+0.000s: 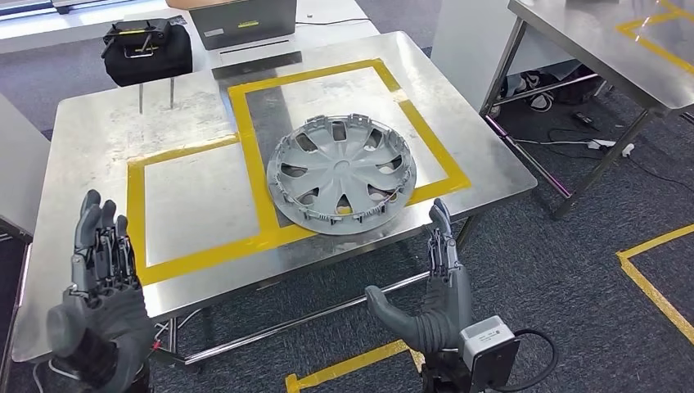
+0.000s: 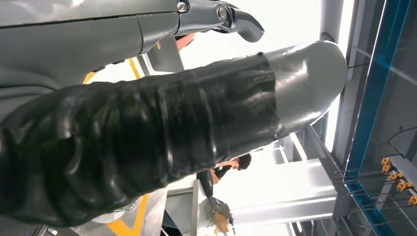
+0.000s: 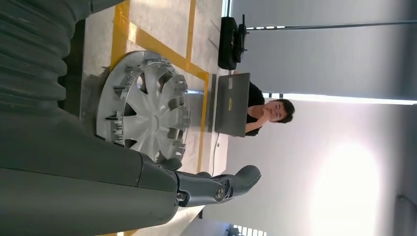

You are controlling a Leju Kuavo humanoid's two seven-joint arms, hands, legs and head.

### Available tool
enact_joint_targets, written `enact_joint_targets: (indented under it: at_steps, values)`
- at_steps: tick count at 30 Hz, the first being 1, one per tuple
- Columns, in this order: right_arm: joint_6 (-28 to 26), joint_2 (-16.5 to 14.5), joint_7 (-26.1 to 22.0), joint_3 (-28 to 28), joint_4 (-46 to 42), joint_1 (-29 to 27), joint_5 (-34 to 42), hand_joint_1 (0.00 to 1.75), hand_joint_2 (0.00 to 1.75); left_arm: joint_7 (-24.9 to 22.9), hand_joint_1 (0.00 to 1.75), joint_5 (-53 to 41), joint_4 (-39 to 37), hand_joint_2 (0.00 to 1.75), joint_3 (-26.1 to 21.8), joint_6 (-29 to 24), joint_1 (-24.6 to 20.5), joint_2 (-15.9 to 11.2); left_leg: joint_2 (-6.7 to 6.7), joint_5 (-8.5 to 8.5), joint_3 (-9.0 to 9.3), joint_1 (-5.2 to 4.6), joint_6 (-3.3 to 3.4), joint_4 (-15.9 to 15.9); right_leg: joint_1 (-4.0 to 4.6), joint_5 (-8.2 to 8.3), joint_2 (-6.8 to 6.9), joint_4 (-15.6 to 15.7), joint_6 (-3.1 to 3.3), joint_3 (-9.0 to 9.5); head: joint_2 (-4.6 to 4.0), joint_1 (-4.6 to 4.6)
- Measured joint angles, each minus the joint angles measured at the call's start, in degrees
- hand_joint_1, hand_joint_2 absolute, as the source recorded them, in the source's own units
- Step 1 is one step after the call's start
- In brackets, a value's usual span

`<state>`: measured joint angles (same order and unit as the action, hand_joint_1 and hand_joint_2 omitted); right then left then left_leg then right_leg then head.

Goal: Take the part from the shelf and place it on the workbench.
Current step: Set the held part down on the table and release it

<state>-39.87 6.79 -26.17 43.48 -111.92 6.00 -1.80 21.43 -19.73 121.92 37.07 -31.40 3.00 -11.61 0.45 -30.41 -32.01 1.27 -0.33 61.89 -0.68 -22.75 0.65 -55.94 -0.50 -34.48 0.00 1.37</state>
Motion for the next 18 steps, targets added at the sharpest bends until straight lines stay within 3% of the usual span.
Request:
enact_joint_targets:
  at_steps: [2, 5, 6, 8, 10, 11, 12, 13, 16, 18]
  values:
    - [0.0, 0.0, -0.1, 0.0, 0.0, -0.2, 0.0, 0.00, 1.75, -0.1, 0.00, 0.0, 0.0, 0.00, 0.0, 0.2, -0.4, 0.0, 0.85, 0.85, 3.87, -0.39, 0.49, -5.9, 0.02, 0.68, 0.13, -0.1, -0.60, -0.34, 0.00, 0.25]
    - [0.0, 0.1, -0.1, 0.0, 0.0, -0.5, -0.1, 0.00, 1.75, -0.2, 0.00, 0.0, 0.1, 0.00, 0.1, 0.5, -0.6, 0.0, 0.46, 1.67, 3.74, -0.75, 1.39, -6.8, -0.15, 1.57, 0.54, 0.2, -1.77, -0.49, 0.00, 0.27]
    - [0.0, 0.1, -0.1, 0.0, 0.0, -0.6, -0.2, 0.00, 1.75, -0.2, 0.00, 0.0, 0.1, 0.00, 0.1, 0.6, -0.7, 0.0, 0.32, 2.21, 3.57, -0.69, 1.79, -6.8, -0.21, 1.03, 0.52, -0.1, -2.12, -0.86, 0.00, 0.21]
    - [0.0, 0.2, -0.1, 0.0, 0.0, -0.7, -0.2, 0.00, 1.75, -0.2, 0.00, 0.0, 0.1, 0.00, 0.1, 0.7, -0.7, 0.1, 0.14, 3.44, 2.89, -0.51, 2.53, -6.9, -0.25, -3.01, 0.23, -4.0, -2.60, -2.60, 0.00, -0.32]
    - [0.0, 0.3, -0.1, 0.1, 0.0, -0.8, -0.2, 0.00, 1.75, -0.2, 0.00, 0.0, 0.0, 0.00, 0.1, 0.7, -0.7, 0.1, -0.16, 4.49, 1.52, -0.63, 2.93, -6.7, -0.24, -8.45, 0.00, -11.9, -2.82, -4.84, 0.00, -1.13]
    - [0.0, 0.4, -0.1, 0.1, 0.0, -0.8, -0.2, 0.00, 1.75, -0.2, 0.00, 0.0, 0.0, 0.00, 0.2, 0.7, -0.7, 0.1, -0.36, 4.94, 0.71, -0.73, 2.99, -6.5, -0.23, -9.89, -0.04, -15.1, -2.84, -5.30, 0.00, -1.47]
    - [0.0, 0.4, -0.1, 0.1, 0.0, -0.9, -0.2, 0.00, 1.75, -0.2, 0.00, 0.0, 0.0, 0.00, 0.2, 0.7, -0.7, 0.1, -0.55, 5.36, -0.08, -0.81, 3.00, -6.3, -0.21, -10.25, -0.06, -16.5, -2.78, -4.99, 0.00, -1.76]
    - [0.0, 0.5, -0.1, 0.1, 0.0, -0.9, -0.2, 0.00, 1.75, -0.2, 0.00, 0.0, 0.0, 0.00, 0.2, 0.7, -0.7, 0.1, -0.76, 5.75, -0.78, -0.90, 2.97, -6.1, -0.15, -9.61, -0.09, -15.7, -2.61, -3.66, 0.00, -2.01]
    - [-0.1, 0.5, -0.1, 0.1, 0.0, -0.8, -0.2, 0.00, 1.75, -0.2, 0.00, 0.0, 0.0, 0.00, 0.3, 0.7, -0.8, 0.1, -1.42, 6.95, -2.24, -1.08, 2.63, -5.9, 0.21, -6.49, -1.14, -4.3, -1.43, 4.04, 0.00, -2.51]
    - [-0.1, 0.5, -0.1, 0.1, 0.0, -0.8, -0.3, 0.00, 1.75, -0.2, 0.00, 0.0, 0.0, 0.00, 0.3, 0.7, -0.8, 0.1, -1.69, 7.94, -2.87, -0.94, 1.99, -6.0, 0.57, -5.86, -1.88, 0.4, -0.91, 6.84, 0.00, -2.54]
